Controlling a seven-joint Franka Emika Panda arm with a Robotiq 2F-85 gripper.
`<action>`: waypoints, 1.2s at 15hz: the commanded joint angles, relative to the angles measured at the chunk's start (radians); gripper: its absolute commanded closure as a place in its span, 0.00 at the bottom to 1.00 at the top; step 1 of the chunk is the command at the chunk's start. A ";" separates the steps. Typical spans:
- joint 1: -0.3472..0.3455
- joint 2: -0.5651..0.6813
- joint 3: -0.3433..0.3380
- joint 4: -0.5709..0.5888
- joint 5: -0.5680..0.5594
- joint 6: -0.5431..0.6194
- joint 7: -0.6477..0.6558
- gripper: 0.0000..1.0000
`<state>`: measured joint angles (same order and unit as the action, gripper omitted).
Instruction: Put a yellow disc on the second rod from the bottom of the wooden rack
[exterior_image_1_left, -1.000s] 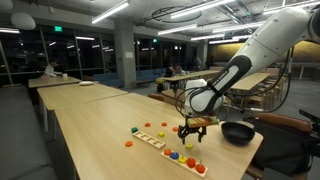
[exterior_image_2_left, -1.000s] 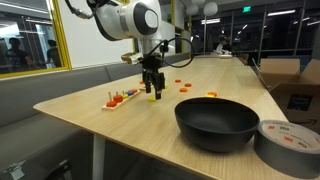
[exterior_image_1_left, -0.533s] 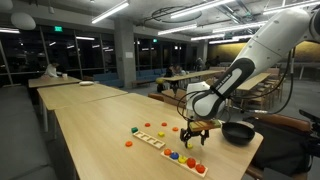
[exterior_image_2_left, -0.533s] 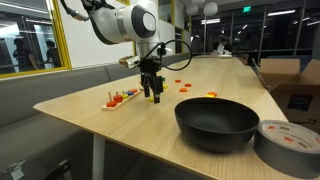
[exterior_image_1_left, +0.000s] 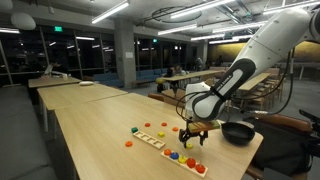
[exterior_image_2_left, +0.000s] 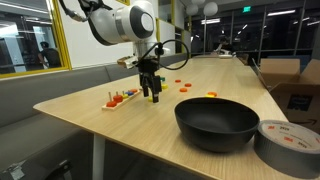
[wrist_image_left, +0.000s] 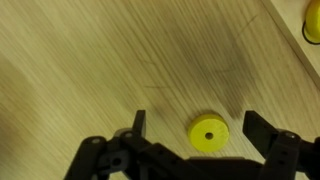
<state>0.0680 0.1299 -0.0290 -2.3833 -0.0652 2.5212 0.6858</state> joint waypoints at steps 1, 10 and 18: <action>0.008 0.005 -0.003 0.004 -0.029 0.029 0.034 0.00; 0.010 0.059 -0.021 0.042 -0.041 0.043 0.047 0.00; 0.011 0.077 -0.026 0.080 -0.042 0.046 0.043 0.57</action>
<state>0.0708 0.1812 -0.0407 -2.3317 -0.0800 2.5482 0.7033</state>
